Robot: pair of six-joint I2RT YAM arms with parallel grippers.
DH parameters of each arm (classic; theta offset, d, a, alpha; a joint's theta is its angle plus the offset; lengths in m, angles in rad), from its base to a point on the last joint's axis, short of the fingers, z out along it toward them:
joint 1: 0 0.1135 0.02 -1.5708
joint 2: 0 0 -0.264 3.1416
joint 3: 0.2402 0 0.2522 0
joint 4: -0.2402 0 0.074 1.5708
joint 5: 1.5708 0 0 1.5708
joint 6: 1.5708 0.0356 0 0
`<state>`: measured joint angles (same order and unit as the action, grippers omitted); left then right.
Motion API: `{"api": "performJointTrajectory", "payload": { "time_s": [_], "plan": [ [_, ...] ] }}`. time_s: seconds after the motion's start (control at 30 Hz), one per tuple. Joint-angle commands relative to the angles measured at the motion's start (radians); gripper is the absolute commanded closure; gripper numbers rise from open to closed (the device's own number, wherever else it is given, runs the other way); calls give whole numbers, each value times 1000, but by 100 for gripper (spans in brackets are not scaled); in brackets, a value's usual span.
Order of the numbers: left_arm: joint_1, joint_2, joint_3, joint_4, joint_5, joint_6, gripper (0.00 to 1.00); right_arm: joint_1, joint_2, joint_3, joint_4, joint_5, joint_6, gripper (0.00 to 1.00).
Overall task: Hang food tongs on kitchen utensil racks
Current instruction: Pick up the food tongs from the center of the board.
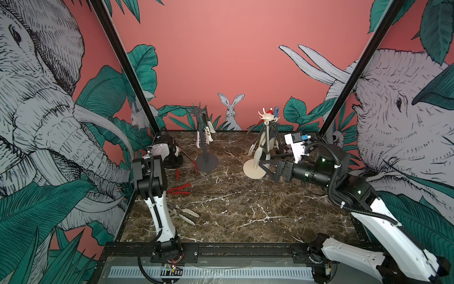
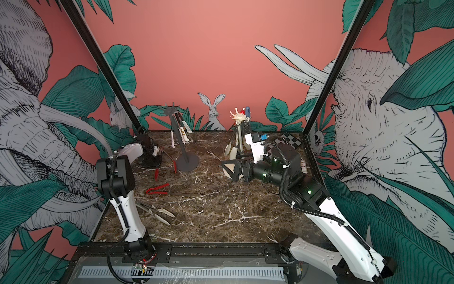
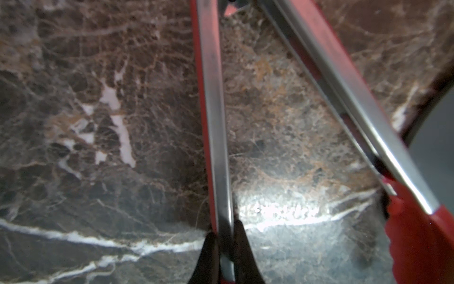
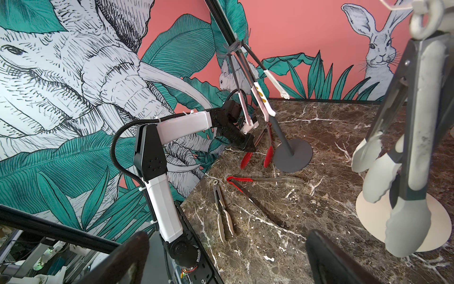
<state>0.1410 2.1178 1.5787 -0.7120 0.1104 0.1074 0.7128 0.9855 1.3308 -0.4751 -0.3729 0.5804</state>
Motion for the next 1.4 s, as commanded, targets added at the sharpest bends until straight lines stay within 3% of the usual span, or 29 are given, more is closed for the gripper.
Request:
{"api": "performJointTrajectory", "payload": {
  "time_s": [0.0, 0.37, 0.9, 1.37],
  "plan": [
    [2, -98, -43, 12, 50, 18, 100, 4, -15, -7, 58, 15, 14, 1],
    [10, -307, -162, 79, 48, 67, 100, 4, -31, -48, 84, 22, 8, 1],
    [17, -771, -485, 264, 39, 180, 100, 4, -38, -63, 115, 3, -17, 1],
    [17, -1037, -601, 328, 183, 229, 100, 3, -29, -37, 106, -20, -53, 1]
  ]
}}
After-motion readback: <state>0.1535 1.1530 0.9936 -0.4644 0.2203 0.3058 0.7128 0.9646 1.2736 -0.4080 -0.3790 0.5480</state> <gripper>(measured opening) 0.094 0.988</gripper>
